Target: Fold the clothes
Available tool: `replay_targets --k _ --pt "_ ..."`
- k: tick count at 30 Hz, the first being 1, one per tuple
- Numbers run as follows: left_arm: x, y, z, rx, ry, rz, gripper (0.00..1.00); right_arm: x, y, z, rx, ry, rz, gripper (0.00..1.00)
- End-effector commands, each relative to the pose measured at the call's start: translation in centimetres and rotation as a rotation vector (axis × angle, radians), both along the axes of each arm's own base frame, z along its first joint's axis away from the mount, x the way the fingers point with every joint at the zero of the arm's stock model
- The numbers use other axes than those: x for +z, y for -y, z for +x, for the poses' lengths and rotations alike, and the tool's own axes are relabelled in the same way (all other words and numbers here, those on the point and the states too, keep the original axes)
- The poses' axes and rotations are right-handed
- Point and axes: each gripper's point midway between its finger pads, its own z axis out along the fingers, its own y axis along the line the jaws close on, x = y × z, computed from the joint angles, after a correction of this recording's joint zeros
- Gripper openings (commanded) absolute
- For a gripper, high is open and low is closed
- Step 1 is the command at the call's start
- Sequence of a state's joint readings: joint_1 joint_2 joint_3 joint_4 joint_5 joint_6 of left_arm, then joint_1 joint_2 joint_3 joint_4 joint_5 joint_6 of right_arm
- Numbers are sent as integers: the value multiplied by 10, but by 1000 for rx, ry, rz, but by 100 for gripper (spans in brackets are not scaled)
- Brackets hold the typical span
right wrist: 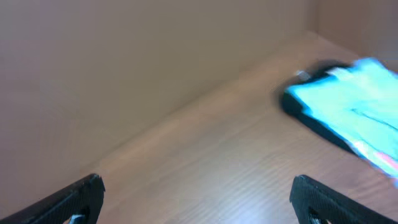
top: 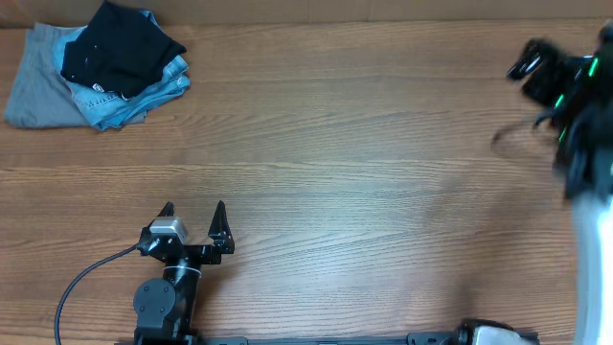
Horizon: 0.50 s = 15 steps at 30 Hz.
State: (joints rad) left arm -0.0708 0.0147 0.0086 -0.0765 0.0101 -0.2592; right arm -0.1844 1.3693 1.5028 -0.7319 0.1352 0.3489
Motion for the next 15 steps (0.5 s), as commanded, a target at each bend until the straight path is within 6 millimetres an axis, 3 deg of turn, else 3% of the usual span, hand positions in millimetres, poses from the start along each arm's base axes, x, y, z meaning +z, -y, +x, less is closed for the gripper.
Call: replay_targets --k 1,6,10,15 --pt "0 -1 0 5 7 12 100 -26 59 21 -88 -144 10 100" --pt "0 -1 0 5 7 12 100 -84 127 27 -203 -321 108 100" --pt "0 -1 0 5 7 12 100 -112 160 30 -229 -336 140 100" --pt "0 -1 0 5 7 12 100 -150 202 38 -172 -394 48 100"
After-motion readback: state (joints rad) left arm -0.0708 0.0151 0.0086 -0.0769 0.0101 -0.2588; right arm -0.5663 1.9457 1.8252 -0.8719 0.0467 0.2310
